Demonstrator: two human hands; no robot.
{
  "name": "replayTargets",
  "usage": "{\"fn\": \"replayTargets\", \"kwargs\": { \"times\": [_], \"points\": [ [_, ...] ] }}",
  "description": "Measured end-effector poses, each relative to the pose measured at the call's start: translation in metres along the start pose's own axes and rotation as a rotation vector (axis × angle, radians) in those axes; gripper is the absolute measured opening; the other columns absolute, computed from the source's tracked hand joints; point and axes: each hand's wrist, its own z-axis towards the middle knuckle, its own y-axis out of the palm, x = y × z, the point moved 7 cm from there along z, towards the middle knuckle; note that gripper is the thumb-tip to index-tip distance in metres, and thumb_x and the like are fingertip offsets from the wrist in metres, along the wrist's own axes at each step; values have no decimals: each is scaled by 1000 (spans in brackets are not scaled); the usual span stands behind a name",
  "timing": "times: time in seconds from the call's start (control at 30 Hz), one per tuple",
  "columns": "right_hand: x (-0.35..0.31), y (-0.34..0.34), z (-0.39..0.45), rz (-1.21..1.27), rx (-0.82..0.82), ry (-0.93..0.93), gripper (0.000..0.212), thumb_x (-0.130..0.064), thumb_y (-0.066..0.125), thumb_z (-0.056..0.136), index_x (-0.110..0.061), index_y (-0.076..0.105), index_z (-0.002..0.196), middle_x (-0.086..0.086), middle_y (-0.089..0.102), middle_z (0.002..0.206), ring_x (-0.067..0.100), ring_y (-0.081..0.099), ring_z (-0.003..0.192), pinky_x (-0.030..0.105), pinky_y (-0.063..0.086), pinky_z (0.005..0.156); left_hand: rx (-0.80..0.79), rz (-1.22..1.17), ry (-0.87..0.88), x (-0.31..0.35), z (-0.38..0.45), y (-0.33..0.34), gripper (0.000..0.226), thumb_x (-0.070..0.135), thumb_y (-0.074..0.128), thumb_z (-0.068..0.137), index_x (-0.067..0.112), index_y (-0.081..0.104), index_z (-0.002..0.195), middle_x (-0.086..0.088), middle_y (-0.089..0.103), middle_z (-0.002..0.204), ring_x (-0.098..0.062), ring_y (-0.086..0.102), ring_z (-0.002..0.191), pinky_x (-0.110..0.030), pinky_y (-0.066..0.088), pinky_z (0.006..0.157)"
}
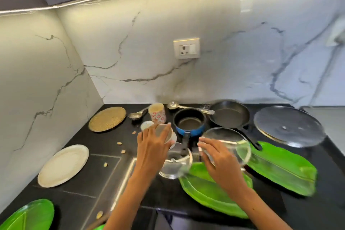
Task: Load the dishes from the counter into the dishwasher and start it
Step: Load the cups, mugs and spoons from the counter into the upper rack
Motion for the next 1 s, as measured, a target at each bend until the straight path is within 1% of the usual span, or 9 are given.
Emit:
{"fn": "replayTargets", "kwargs": {
  "times": [0.07,0.13,0.27,0.37,0.57,0.67,0.83,0.93,1.0],
  "points": [
    [6,-51,-43,-47,55,11,26,-21,51,88,-14,67,107,-4,63,116,10,57,105,20,45,87,-20,-75,54,67,-17,-11,47,45,54,82,21,62,122,-13,62,111,-32,61,94,-42,45,81],
    [14,-106,-92,-96,105,43,26,-18,53,87,-14,67,109,-3,63,118,11,57,106,21,47,87,-59,-187,132,141,-37,-17,52,47,44,82,21,63,122,-11,62,111,-30,60,94,-41,46,80],
    [39,-205,-192,-211,182,172,28,-16,58,88,-11,65,114,-1,61,121,16,58,107,27,50,85,-148,-408,334,286,-79,-16,50,49,45,84,24,59,125,-7,61,114,-29,58,98,-39,39,84],
    [53,-276,-270,-322,242,316,34,-31,57,90,-14,62,119,-3,59,125,12,56,111,22,51,84,-245,-590,492,391,-115,-9,47,46,47,87,28,53,130,0,57,117,-22,54,100,-29,29,87],
    [81,-364,-417,-490,331,662,60,-54,61,79,-17,57,125,-3,54,132,10,54,114,18,49,77,-497,-837,714,570,-188,12,49,50,45,89,28,55,132,1,60,114,-21,56,103,-33,40,92],
    [101,-378,-473,-533,366,786,64,-53,64,76,-19,52,129,-3,49,138,10,52,117,18,48,79,-655,-918,792,631,-224,38,54,57,43,90,27,53,134,-1,63,111,-20,59,104,-42,47,90],
    [164,-381,-547,-548,441,889,63,-48,69,76,-23,43,128,-1,50,137,15,55,117,32,56,80,-878,-1011,832,696,-279,101,65,69,29,89,33,42,141,0,58,122,-15,53,115,-34,43,97],
    [200,-375,-575,-612,402,894,60,-50,67,77,-20,44,124,4,56,129,22,60,110,37,57,76,-909,-1011,901,716,-295,141,58,62,29,93,32,39,143,4,56,124,-13,53,113,-36,42,97],
    [229,-371,-592,-656,373,911,62,-49,70,75,-18,45,123,7,58,126,26,62,107,39,57,76,-814,-930,975,720,-298,174,56,57,27,96,29,39,143,5,57,127,-13,53,115,-37,35,103]
  ]
}}
